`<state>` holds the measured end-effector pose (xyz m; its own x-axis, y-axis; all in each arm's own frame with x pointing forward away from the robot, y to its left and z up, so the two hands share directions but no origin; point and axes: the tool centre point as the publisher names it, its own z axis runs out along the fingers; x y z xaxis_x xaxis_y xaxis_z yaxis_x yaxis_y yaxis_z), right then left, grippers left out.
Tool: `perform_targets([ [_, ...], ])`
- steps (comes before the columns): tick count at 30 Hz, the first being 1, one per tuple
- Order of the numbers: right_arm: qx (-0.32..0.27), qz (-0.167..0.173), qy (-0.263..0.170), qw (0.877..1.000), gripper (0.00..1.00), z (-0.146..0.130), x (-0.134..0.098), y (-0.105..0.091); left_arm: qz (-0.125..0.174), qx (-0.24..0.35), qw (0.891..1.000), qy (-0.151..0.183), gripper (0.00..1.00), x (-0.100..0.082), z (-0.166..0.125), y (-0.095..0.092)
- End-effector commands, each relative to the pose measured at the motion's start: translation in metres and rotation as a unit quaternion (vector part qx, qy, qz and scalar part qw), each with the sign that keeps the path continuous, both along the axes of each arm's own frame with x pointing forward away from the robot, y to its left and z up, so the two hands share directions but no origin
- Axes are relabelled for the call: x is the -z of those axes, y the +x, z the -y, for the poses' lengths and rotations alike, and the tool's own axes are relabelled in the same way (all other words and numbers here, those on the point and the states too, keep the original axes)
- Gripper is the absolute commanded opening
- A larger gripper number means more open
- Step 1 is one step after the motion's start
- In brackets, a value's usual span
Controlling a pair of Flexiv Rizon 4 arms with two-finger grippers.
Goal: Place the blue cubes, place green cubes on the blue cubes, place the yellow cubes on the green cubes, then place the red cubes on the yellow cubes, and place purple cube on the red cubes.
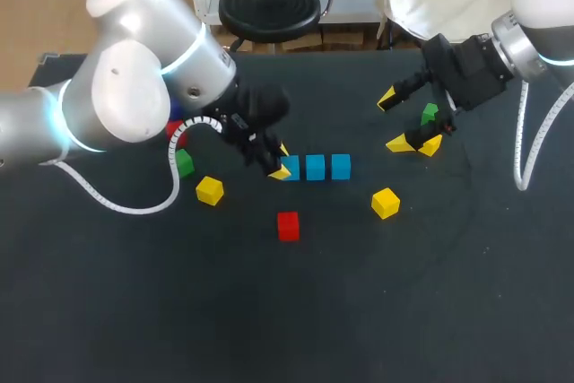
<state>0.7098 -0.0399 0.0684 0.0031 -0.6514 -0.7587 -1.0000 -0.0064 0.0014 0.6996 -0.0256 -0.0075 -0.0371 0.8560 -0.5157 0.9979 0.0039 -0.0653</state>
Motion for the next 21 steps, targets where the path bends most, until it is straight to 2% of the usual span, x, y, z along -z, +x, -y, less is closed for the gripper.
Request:
perform_targets([
  [1, 0.0, 0.0, 0.0, 1.0, 1.0, -0.0002, 0.0001, 0.0, 0.001, 0.003, 1.0, 0.003, 0.0, -0.0002, 0.0006, 0.0047],
  [14, 0.0, 0.0, 0.0, 1.0, 1.0, -0.0002, 0.0001, 0.0, -0.007, 0.002, 1.0, 0.011, 0.0, 0.0096, -0.0002, 0.0036],
  [21, 0.0, 0.0, 0.0, 1.0, 1.0, -0.0002, 0.0001, 0.0, -0.002, 0.0, 1.0, 0.006, 0.0, 0.001, -0.0029, 0.0062],
])
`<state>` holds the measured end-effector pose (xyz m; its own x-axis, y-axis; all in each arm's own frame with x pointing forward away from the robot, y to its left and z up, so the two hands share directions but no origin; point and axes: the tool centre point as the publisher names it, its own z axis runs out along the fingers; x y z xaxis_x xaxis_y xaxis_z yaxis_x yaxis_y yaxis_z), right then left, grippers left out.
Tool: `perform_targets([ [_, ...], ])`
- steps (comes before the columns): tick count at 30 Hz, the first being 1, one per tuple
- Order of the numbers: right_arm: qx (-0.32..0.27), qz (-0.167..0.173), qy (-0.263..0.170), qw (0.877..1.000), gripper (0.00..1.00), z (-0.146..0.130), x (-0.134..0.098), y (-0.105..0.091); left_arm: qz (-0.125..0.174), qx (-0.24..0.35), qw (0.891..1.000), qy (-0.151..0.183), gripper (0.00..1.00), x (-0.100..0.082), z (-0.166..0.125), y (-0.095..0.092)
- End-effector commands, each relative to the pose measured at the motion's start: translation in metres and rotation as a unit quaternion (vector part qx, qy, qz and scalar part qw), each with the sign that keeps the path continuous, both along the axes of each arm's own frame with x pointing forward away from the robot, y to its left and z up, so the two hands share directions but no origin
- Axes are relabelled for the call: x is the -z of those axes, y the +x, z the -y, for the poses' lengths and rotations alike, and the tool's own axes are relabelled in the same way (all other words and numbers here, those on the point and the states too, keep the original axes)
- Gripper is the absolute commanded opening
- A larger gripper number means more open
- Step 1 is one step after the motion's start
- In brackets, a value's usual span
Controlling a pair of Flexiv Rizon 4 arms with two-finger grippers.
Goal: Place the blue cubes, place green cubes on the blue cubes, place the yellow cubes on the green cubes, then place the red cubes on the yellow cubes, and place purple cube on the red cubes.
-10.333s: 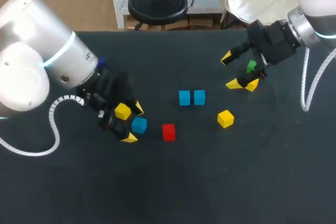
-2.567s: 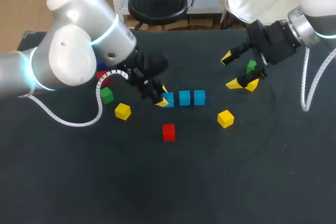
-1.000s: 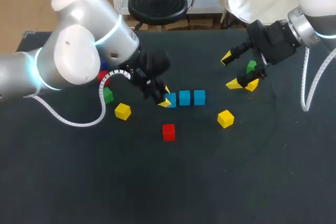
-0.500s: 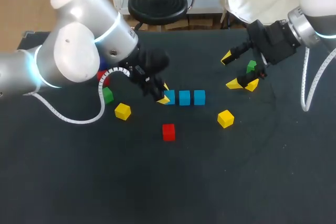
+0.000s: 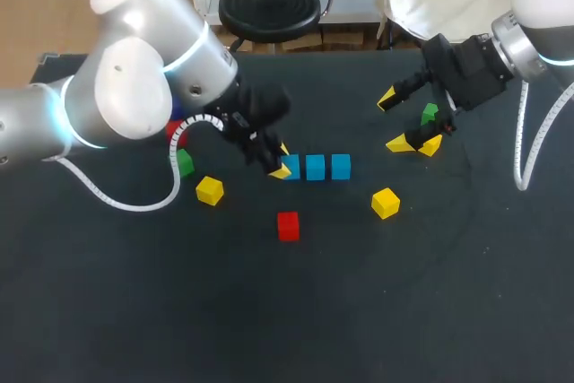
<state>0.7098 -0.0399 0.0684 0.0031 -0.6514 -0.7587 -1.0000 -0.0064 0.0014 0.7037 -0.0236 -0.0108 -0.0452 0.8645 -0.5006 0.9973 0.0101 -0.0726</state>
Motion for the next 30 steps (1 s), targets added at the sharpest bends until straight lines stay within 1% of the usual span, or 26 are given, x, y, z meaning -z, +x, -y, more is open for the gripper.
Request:
perform_targets([
  [1, 0.0, 0.0, 0.0, 1.0, 1.0, -0.0002, 0.0001, 0.0, 0.005, 0.004, 1.0, -0.002, 0.0, -0.004, -0.0005, 0.0019],
  [5, 0.0, 0.0, 0.0, 1.0, 1.0, -0.0002, 0.0001, 0.0, 0.005, 0.006, 1.0, -0.001, 0.0, -0.0056, -0.0001, 0.0016],
  [18, 0.0, 0.0, 0.0, 1.0, 1.0, -0.0002, 0.0001, 0.0, 0.001, 0.005, 1.0, 0.004, 0.0, -0.0024, -0.0003, -0.0001],
  [30, 0.0, 0.0, 0.0, 1.0, 1.0, -0.0002, 0.0001, 0.0, 0.0, 0.005, 1.0, 0.005, 0.0, -0.0054, 0.0001, -0.0033],
])
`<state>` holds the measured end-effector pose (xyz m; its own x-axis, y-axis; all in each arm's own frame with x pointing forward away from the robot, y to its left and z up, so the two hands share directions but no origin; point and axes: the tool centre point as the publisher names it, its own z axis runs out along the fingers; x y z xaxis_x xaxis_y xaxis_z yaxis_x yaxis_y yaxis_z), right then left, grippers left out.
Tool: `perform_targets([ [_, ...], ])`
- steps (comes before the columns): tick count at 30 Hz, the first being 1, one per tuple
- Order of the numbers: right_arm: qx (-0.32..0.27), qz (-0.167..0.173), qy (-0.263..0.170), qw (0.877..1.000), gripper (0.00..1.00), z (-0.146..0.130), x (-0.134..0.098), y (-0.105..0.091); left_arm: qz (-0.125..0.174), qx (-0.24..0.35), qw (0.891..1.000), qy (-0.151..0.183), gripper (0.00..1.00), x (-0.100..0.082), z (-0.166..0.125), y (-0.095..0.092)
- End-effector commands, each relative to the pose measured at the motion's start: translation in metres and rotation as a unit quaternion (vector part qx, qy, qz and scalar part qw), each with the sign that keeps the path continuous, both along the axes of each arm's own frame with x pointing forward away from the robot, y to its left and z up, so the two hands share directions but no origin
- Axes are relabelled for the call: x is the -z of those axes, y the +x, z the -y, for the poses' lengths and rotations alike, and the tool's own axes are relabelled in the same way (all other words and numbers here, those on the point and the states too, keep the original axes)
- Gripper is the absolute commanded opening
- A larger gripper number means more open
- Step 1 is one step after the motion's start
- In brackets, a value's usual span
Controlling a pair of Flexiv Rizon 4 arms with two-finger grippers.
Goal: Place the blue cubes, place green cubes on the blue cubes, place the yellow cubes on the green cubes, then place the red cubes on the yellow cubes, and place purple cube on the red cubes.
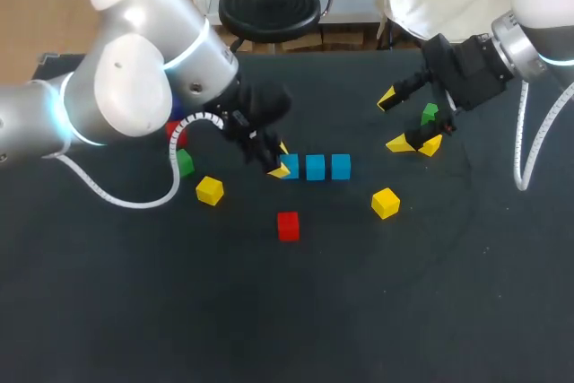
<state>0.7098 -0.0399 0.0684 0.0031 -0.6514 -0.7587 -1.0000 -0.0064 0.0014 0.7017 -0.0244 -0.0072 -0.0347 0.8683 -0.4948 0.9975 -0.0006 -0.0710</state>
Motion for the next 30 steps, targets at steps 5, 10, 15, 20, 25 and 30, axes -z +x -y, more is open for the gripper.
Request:
perform_targets([
  [5, 0.0, 0.0, 0.0, 1.0, 1.0, -0.0002, 0.0001, 0.0, -0.003, -0.001, 1.0, 0.003, 0.0, -0.0003, -0.0011, -0.0046],
  [10, 0.0, 0.0, 0.0, 1.0, 1.0, -0.0002, 0.0001, 0.0, -0.006, -0.001, 1.0, 0.005, 0.0, 0.0042, -0.0016, -0.0053],
  [15, 0.0, 0.0, 0.0, 1.0, 1.0, -0.0002, 0.0001, 0.0, -0.005, -0.002, 1.0, 0.003, 0.0, 0.0036, -0.0005, -0.0027],
  [20, 0.0, 0.0, 0.0, 1.0, 1.0, -0.0002, 0.0001, 0.0, -0.001, -0.002, 1.0, 0.001, 0.0, 0.0004, -0.0004, 0.0008],
  [25, 0.0, 0.0, 0.0, 1.0, 1.0, -0.0002, 0.0001, 0.0, -0.001, -0.002, 1.0, 0.001, 0.0, 0.0017, -0.001, 0.0024],
  [30, 0.0, 0.0, 0.0, 1.0, 1.0, -0.0002, 0.0001, 0.0, -0.004, -0.002, 1.0, 0.005, 0.0, 0.0049, -0.0016, 0.0011],
])
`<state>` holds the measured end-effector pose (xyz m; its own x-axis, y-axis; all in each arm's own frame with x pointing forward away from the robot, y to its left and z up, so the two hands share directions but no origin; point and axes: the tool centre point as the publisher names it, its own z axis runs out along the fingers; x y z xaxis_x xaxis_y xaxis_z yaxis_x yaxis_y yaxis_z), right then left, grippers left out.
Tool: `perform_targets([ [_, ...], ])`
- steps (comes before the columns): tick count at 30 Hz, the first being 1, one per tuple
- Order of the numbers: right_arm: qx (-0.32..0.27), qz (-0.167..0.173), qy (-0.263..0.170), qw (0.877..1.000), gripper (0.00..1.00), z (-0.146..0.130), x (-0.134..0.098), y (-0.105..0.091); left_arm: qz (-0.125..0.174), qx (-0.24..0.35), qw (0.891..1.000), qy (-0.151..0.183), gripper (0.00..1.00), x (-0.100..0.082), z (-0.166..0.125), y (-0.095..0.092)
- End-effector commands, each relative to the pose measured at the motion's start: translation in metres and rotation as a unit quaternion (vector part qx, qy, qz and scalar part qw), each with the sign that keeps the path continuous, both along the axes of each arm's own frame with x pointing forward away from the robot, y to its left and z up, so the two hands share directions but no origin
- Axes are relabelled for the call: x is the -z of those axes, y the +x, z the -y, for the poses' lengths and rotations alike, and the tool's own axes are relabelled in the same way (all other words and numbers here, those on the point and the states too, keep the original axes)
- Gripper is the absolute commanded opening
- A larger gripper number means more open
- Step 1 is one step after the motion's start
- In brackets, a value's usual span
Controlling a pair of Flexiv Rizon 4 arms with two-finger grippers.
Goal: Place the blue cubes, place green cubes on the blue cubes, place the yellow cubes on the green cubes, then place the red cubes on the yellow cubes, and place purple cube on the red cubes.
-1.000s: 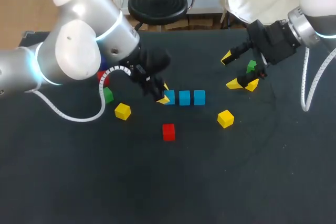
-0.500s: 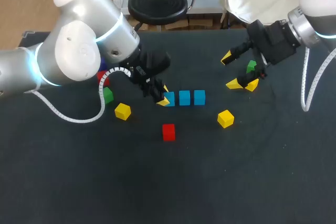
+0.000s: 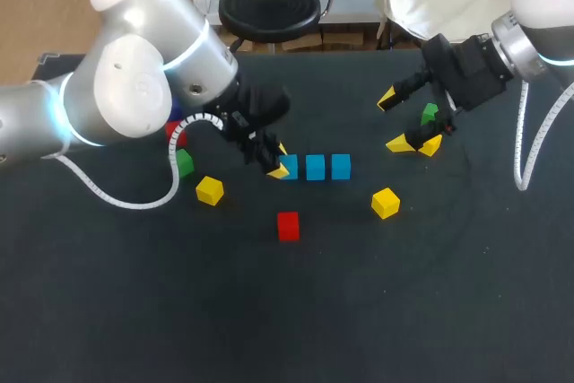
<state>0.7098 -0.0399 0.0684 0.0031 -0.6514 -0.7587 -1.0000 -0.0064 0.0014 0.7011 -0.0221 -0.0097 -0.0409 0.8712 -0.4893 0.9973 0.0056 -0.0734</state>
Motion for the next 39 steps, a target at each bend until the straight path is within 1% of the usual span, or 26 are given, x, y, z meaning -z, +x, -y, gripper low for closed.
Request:
perform_targets([
  [1, 0.0, 0.0, 0.0, 1.0, 1.0, 0.0, 0.0, 0.0, -0.003, 0.001, 1.0, 0.003, 0.0, 0.003, 0.001, 0.002],
  [8, 0.0, 0.0, 0.0, 1.0, 1.0, 0.0, 0.0, 0.0, -0.002, 0.002, 1.0, 0.005, 0.0, 0.002, 0.003, 0.002],
  [12, 0.0, 0.0, 0.0, 1.0, 1.0, 0.0, 0.0, 0.0, 0.005, 0.007, 1.0, 0.01, 0.0, 0.0, 0.004, 0.003],
  [18, 0.0, 0.0, 0.0, 1.0, 1.0, 0.0, 0.0, 0.0, 0.003, 0.005, 1.0, 0.012, 0.0, 0.002, 0.004, 0.001],
  [19, 0.0, 0.0, 0.0, 1.0, 1.0, 0.0, 0.0, 0.0, 0.002, 0.003, 1.0, 0.014, 0.08, 0.002, 0.004, 0.001],
  [20, 0.0, 0.0, 0.0, 1.0, 1.0, 0.0, 0.0, 0.0, 0.001, 0.002, 1.0, 0.014, 0.33, 0.002, 0.004, 0.001],
  [21, 0.0, 0.0, 0.0, 1.0, 1.0, 0.0, 0.0, 0.0, 0.001, 0.001, 1.0, 0.015, 0.42, 0.002, 0.003, 0.001],
  [23, 0.0, 0.0, 0.0, 1.0, 1.0, 0.0, 0.0, 0.0, 0.002, -0.001, 1.0, 0.017, 0.47, 0.002, 0.002, 0.001],
  [24, 0.0, 0.0, 0.0, 1.0, 1.0, 0.0, 0.0, 0.0, 0.003, -0.001, 1.0, 0.017, 0.57, 0.002, 0.002, 0.001],
  [25, 0.0, 0.0, 0.0, 1.0, 1.0, 0.0, 0.0, 0.0, 0.003, -0.001, 1.0, 0.017, 0.58, 0.001, 0.001, 0.001],
  [26, 0.0, 0.0, 0.0, 1.0, 1.0, 0.0, 0.0, 0.0, 0.004, -0.002, 1.0, 0.017, 0.47, 0.0, 0.001, 0.001],
  [27, 0.0, 0.0, 0.0, 1.0, 1.0, 0.0, 0.0, 0.0, 0.005, -0.002, 1.0, 0.016, 0.47, 0.0, 0.0, 0.001],
  [28, 0.0, 0.0, 0.0, 1.0, 1.0, 0.0, 0.0, 0.0, 0.005, -0.003, 1.0, 0.016, 0.48, -0.001, 0.0, 0.001],
  [29, 0.0, 0.0, 0.0, 1.0, 1.0, 0.0, 0.0, 0.0, 0.006, -0.004, 1.0, 0.016, 0.55, -0.002, 0.0, 0.001],
  [30, 0.0, 0.0, 0.0, 1.0, 1.0, 0.0, 0.0, 0.0, 0.006, -0.005, 1.0, 0.015, 0.87, -0.003, -0.001, 0.002],
  [31, 0.0, 0.0, 0.0, 1.0, 1.0, 0.0, 0.0, 0.0, 0.006, -0.005, 1.0, 0.014, 1.0, -0.004, -0.001, 0.002],
  [39, 0.0, 0.0, 0.0, 1.0, 1.0, 0.0, 0.0, 0.0, 0.015, -0.011, 1.0, -0.006, 1.0, -0.021, -0.004, 0.0],
])
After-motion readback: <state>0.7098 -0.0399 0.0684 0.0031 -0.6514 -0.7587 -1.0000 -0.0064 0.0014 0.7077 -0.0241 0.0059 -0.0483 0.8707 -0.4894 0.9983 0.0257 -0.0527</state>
